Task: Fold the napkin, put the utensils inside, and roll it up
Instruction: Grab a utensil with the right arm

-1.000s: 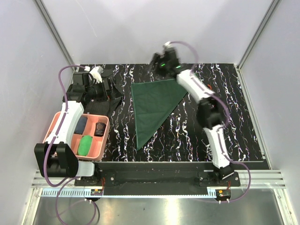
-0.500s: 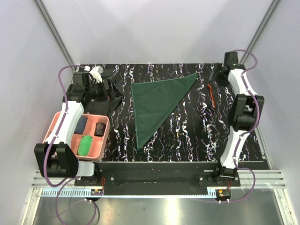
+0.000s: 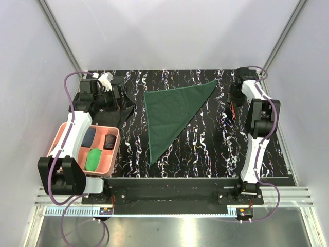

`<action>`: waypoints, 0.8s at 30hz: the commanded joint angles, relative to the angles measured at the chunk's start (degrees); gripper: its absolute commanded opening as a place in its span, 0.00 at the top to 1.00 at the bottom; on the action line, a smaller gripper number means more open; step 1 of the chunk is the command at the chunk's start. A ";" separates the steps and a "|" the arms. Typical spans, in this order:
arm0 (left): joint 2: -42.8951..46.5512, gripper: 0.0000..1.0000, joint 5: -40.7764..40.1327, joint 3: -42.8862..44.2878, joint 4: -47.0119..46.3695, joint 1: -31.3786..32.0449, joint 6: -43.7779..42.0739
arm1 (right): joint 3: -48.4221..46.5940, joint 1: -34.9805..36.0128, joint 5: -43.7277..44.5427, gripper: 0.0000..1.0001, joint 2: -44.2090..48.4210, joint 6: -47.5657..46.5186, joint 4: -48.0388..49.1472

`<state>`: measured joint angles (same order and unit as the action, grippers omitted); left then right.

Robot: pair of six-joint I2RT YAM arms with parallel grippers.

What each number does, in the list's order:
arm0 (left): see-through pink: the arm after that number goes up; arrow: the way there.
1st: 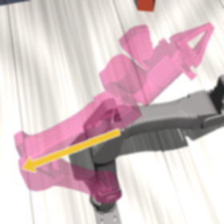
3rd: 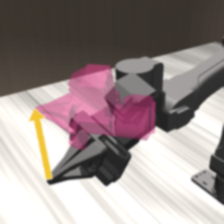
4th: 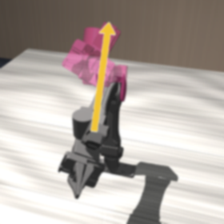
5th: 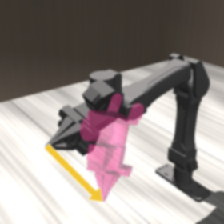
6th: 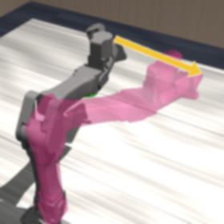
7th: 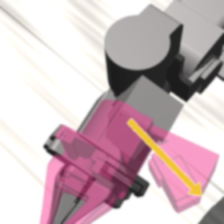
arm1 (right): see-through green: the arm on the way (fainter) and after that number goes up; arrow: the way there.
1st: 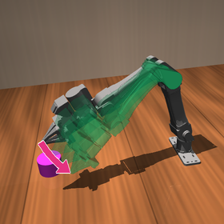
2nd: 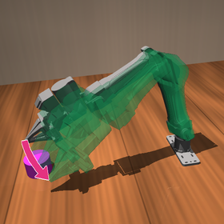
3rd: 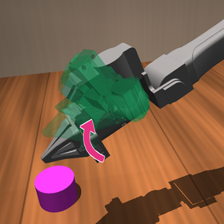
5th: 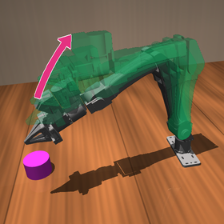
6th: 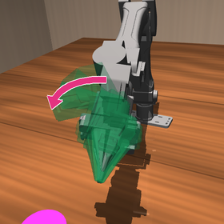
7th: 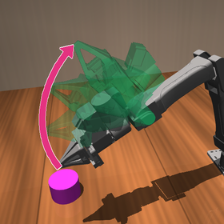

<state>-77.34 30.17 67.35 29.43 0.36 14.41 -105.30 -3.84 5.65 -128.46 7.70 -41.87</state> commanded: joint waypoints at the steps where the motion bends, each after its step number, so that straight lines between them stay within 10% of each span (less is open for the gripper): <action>1: 0.52 0.01 -0.55 -0.38 -2.89 -0.27 -1.14 | -0.44 -0.64 2.09 0.53 -1.26 -1.38 -0.15; 7: 0.96 0.01 -0.29 -0.38 -2.89 -0.27 -0.97 | -0.35 -1.61 -2.39 0.60 -3.28 -1.90 -0.14; 12: 1.31 0.01 -0.03 -0.47 -2.97 -0.36 -0.88 | 0.96 -2.05 -7.92 0.98 -2.85 -0.33 -0.14; 19: 2.10 0.02 0.50 -1.61 -5.43 2.70 -0.26 | 11.76 -2.05 -21.44 1.00 9.70 11.08 3.88; 24: 2.37 0.04 2.42 -2.57 -11.21 10.09 3.33 | 34.83 0.13 -43.34 1.00 28.07 30.13 31.72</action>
<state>-77.19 30.02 65.52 26.15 5.39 15.03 -82.37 -6.13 -18.50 -114.91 21.10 -31.42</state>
